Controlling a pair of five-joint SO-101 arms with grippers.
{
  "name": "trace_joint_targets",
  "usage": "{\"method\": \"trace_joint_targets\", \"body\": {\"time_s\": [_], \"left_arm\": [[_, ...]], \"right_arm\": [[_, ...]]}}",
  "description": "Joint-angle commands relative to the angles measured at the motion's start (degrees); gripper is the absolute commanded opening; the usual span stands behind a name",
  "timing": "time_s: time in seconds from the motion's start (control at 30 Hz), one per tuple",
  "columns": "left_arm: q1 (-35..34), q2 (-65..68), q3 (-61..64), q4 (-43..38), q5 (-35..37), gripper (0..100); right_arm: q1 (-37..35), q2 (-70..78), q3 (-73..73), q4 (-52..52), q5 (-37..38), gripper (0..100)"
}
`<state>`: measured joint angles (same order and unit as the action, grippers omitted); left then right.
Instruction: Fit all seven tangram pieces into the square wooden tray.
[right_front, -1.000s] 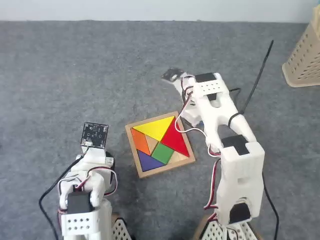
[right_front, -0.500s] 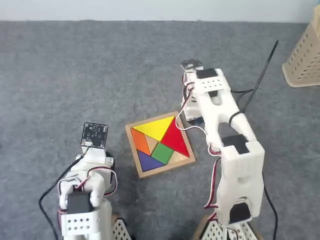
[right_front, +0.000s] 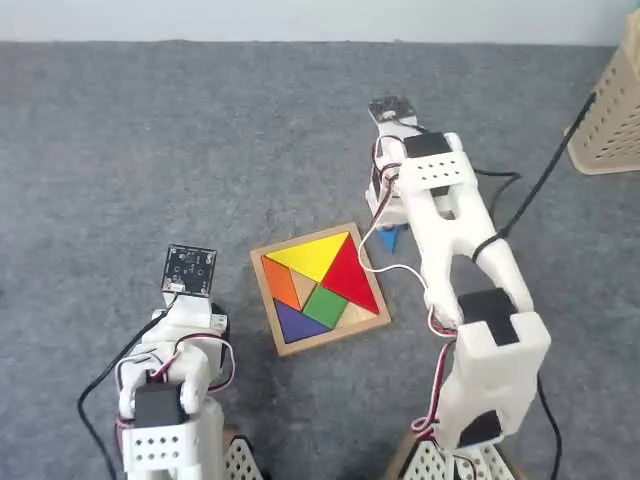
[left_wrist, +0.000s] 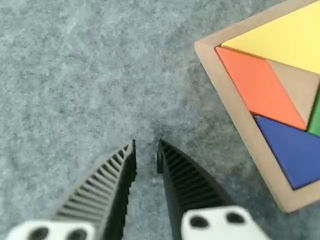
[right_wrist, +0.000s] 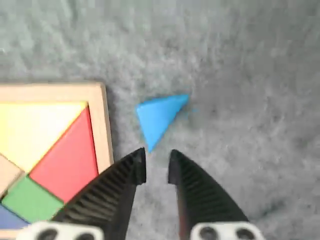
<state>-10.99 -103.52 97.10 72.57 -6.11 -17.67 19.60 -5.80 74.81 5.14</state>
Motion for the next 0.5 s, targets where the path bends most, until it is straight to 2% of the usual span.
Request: {"method": "trace_joint_targets", "body": {"time_s": [0.0,0.13,0.17,0.33,0.47], "left_arm": [[0.1,-1.2,-0.6,0.0,0.4,7],[0.1,-1.2,-0.6,0.0,0.4,7],[0.1,-1.2,-0.6,0.0,0.4,7],[0.1,-1.2,-0.6,0.0,0.4,7],[0.1,-1.2,-0.6,0.0,0.4,7]], "right_arm": [[-3.4,-2.0,-1.0,-1.4,11.4,14.0],[-3.7,3.3,-4.8,0.0,15.9,18.0],[-3.2,4.4,-6.0,0.1,19.3,18.4],[-0.3,7.9,-11.6,6.2,45.8,18.6],[1.6,8.3,-12.8,6.7,58.7,18.8]]}}
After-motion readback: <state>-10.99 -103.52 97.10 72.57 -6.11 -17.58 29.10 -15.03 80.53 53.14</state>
